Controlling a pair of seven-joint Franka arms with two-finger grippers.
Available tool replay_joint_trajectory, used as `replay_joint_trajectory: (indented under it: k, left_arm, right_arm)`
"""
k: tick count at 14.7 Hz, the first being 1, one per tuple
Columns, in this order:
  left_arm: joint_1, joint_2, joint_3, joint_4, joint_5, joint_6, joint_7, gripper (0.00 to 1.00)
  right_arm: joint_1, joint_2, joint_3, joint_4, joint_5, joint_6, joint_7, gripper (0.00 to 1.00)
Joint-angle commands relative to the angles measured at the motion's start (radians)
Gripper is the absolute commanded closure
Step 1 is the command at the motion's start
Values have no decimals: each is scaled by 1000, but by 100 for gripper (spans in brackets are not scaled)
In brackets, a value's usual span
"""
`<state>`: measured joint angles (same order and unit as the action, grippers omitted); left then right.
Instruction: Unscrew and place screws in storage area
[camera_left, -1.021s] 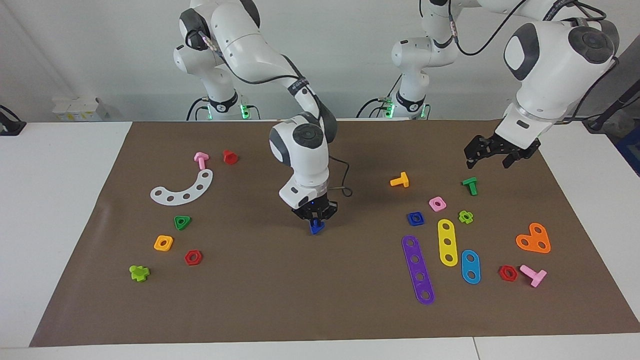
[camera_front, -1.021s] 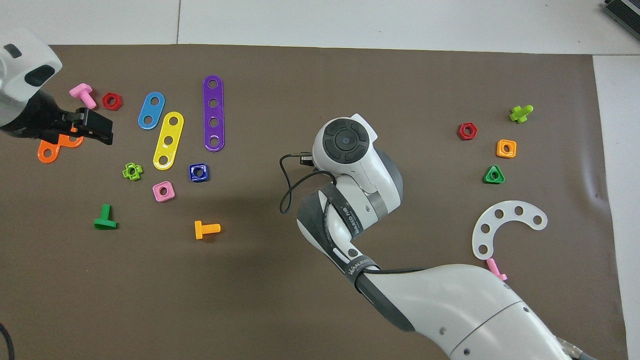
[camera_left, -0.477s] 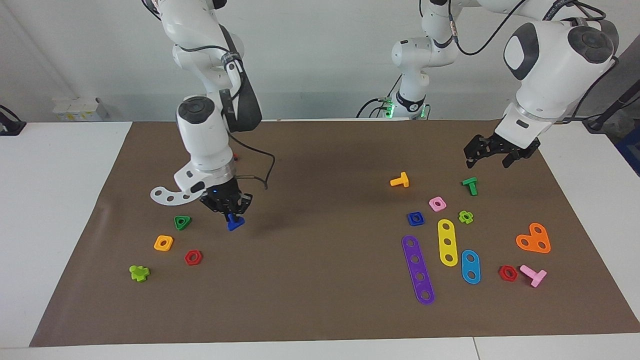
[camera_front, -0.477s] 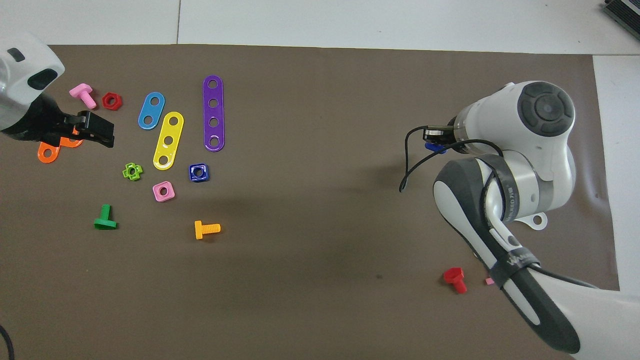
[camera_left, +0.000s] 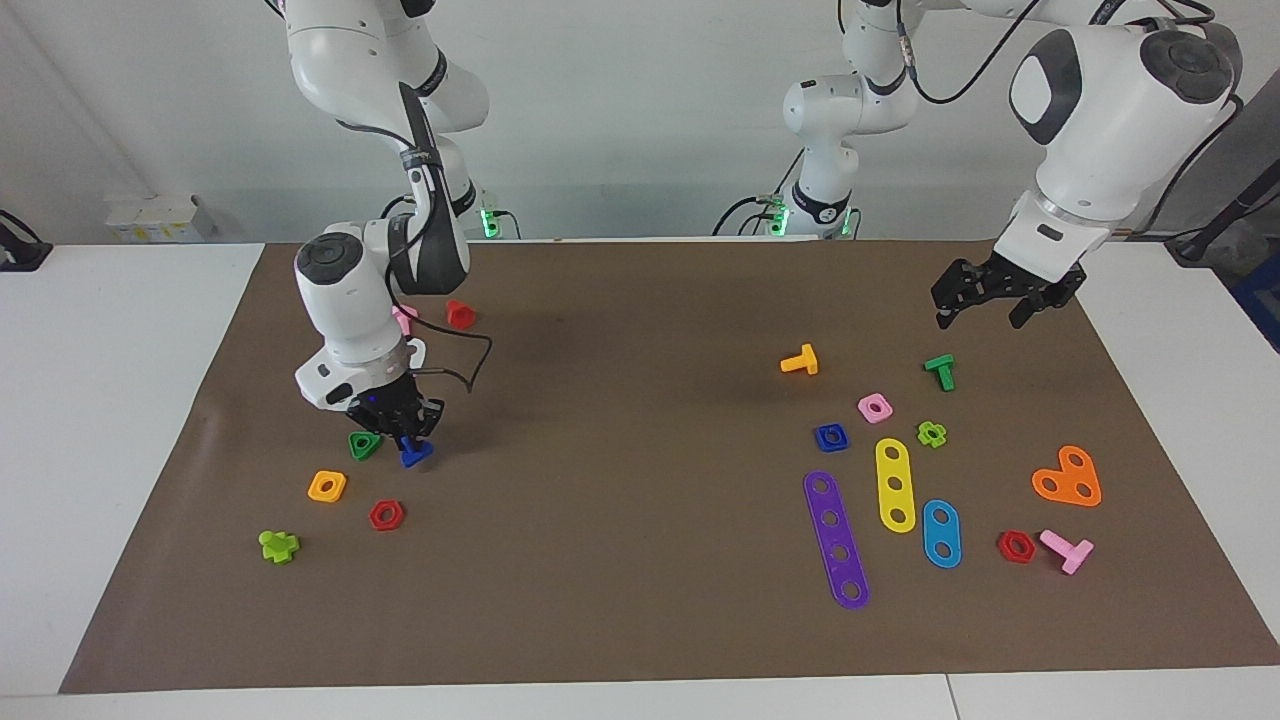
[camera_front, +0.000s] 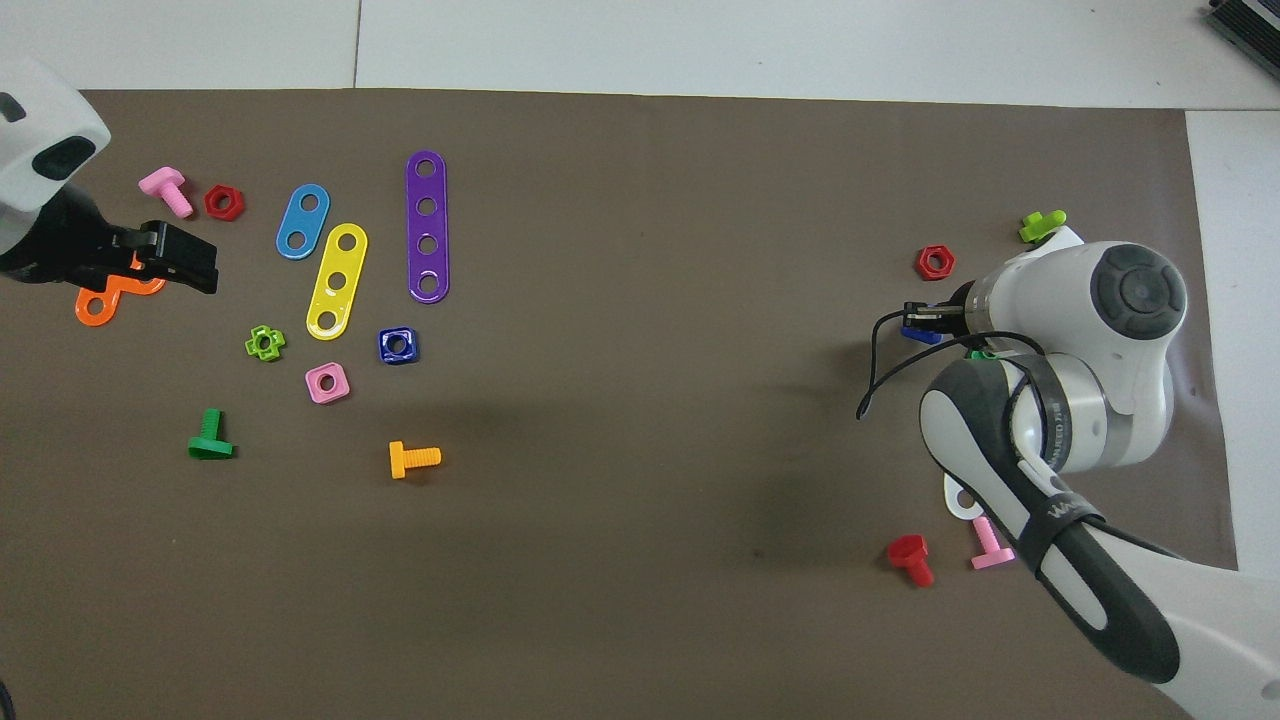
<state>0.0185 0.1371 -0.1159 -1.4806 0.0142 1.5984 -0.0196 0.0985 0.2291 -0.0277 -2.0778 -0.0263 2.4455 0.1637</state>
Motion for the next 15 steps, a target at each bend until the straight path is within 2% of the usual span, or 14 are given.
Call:
replay_joint_trajectory:
  k: [1,2,3,4,6,7,12,15]
  left_arm:
    - [0,-34,10,-46,-16,26,3,0]
    - [5,-34,10,-47,-16,34,9,0]
    - [8,-36,13,-56,-16,50,12,0]
    - [8,-37,18,-67,-16,69,12,0]
    - [8,-48,19,-86,-16,86,9,0]
    - [5,-50,19,-86,-16,81,7,0]
    - [-3,-50,19,-87,-16,68,7,0]
    - [-3,-51,19,-87,-8,64,7,0]
  right_arm:
    - [-29,-39,18,-68,14,41,-52,100]
    - [-31,-34,18,-76,13,55,-50,100]
    - [-29,-31,18,-76,14,56,-40,39]
    - [-29,-31,18,-76,16,52,-33,0]
    - [-28,-46,15,-53,16,43,-1,0]
    - [-29,-72,12,-16,14,2,34,0]
    - [-69,-151,0,250,-4,-379,34,0]
    - [-80,-223,-5,350,2,-607,1,0]
